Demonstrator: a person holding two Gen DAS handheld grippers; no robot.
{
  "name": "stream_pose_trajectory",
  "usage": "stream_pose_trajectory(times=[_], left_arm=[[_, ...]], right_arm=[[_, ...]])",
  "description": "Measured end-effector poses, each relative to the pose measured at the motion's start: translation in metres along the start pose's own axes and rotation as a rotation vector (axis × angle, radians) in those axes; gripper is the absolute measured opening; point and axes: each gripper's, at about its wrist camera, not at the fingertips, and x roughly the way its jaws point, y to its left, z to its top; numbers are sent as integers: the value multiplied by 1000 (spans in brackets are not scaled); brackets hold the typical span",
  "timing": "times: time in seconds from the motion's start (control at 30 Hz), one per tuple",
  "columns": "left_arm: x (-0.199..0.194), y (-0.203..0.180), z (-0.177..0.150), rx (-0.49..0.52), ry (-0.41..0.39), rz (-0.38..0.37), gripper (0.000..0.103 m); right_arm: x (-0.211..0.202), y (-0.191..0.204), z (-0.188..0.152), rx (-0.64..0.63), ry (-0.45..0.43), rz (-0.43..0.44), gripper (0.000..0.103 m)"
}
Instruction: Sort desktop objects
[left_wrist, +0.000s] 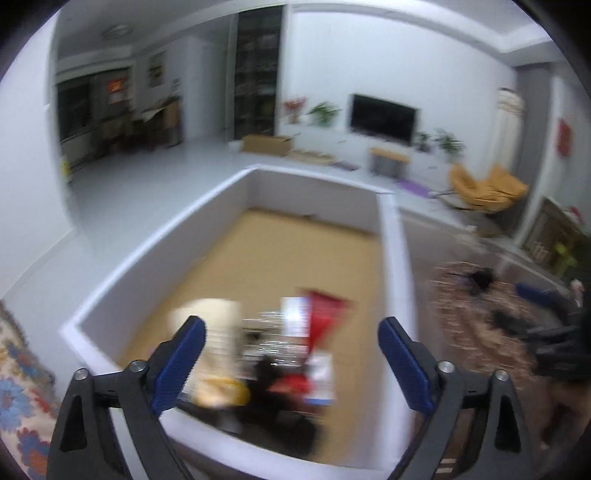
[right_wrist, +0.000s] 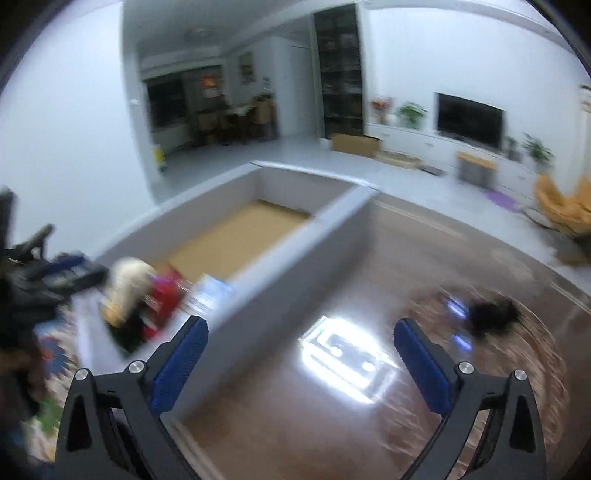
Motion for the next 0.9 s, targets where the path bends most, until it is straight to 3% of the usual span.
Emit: stream_pose_trajectory(times=[0.1, 0.2, 0.33, 0.43, 0.57, 0.9], left_arm=[[-10, -57, -11, 78, -12, -107, 103], [-2, -116, -31, 160, 35, -188, 103], [28, -167, -56, 234, 109, -209, 103], [47, -192, -75, 263, 153, -217, 103], [62, -213, -99, 296, 216, -187, 103], [105, -224, -114, 262, 309, -154, 103]], right_arm=[[-6, -54, -44, 63, 85, -82, 101], [-15, -103, -94, 144, 162, -158, 101], [-37, -159, -146, 215, 202, -262, 101], [-54, -187, -169, 258, 206, -286, 101], [-67, -196, -173, 295, 175, -272, 101], [-53, -192, -175, 270, 231, -340, 103]])
